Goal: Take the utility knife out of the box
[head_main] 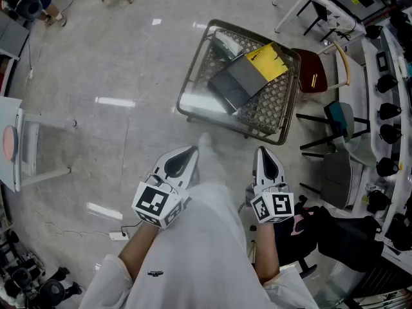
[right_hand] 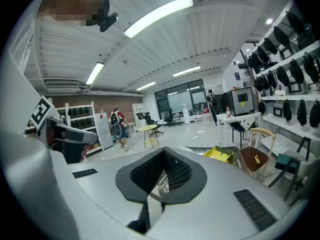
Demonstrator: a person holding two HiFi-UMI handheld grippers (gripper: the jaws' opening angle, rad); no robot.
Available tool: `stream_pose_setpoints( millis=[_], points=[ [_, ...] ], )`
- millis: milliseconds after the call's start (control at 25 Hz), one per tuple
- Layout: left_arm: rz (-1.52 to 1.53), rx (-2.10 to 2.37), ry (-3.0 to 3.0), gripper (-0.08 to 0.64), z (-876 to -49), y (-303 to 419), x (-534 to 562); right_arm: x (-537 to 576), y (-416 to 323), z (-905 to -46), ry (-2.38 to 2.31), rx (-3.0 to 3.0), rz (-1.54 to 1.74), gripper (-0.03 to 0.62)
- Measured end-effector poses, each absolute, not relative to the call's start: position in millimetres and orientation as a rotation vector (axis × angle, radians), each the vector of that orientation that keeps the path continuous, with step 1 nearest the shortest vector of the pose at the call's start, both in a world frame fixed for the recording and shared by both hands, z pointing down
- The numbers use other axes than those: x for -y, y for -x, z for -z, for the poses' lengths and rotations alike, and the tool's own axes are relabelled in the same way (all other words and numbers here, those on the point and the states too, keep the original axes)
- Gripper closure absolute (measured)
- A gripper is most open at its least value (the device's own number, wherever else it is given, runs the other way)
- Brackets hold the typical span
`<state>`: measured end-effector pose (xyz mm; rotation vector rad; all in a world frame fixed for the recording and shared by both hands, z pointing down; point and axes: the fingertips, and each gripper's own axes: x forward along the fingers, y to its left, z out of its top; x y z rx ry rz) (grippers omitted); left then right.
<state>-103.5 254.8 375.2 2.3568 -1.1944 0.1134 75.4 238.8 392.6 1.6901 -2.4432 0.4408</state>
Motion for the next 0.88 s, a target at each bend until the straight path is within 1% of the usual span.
stream_pose_setpoints(
  millis=[240, 440, 640, 880],
  points=[
    [-0.088, 1.236, -2.369, 0.557, -365, 110, -288, -276, -65, -370, -1.659, 2.464, -0.319, 0.594],
    [-0.068, 1.247, -2.38, 0.557, -355, 94, -306, -291, -69, -358, -1.623, 2.499, -0.266, 0.594],
    [-0.074, 1.255, -2.407, 0.557, -353, 64, -307, -291, -93, -351, -1.646, 2.525, -0.229, 0.594],
    [-0.085, 1.297, -2.393, 0.557, -348, 32, -304, -290, -126, -341, -1.619, 2.607, -0.276, 0.592]
  ],
)
